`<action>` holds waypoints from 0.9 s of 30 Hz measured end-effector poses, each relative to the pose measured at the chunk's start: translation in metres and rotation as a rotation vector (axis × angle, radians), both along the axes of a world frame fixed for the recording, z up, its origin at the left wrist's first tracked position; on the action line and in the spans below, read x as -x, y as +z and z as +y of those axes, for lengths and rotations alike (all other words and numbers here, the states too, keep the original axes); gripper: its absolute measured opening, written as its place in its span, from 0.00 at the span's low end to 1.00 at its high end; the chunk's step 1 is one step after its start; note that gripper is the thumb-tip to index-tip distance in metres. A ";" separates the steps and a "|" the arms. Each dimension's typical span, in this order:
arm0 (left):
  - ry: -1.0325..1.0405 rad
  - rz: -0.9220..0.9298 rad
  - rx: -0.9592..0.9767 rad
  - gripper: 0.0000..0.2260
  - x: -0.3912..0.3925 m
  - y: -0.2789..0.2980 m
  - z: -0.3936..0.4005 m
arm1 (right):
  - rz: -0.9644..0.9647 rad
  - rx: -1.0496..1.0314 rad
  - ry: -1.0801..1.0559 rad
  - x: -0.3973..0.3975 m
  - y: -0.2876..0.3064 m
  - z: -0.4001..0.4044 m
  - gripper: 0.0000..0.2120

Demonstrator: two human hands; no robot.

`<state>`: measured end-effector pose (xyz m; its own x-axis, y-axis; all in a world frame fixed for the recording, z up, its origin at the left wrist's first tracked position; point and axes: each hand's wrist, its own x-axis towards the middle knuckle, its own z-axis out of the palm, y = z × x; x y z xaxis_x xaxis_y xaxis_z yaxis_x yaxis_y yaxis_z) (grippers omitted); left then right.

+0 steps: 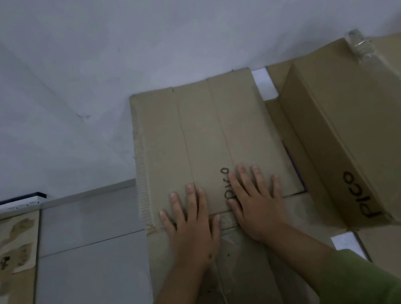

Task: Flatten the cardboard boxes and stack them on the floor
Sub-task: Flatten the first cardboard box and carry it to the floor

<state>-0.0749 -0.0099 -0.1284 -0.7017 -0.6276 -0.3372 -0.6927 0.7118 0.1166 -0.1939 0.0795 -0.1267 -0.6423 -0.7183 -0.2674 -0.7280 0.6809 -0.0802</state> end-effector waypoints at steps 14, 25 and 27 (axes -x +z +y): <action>-0.076 0.104 0.024 0.32 -0.044 -0.009 0.018 | -0.060 0.064 -0.030 -0.035 -0.007 0.044 0.36; 0.501 0.308 -0.089 0.31 -0.062 0.011 -0.016 | -0.188 0.148 -0.422 -0.009 0.023 0.061 0.31; 0.599 0.479 -0.240 0.26 -0.064 0.014 -0.027 | -0.209 0.187 -0.511 0.000 0.028 0.065 0.31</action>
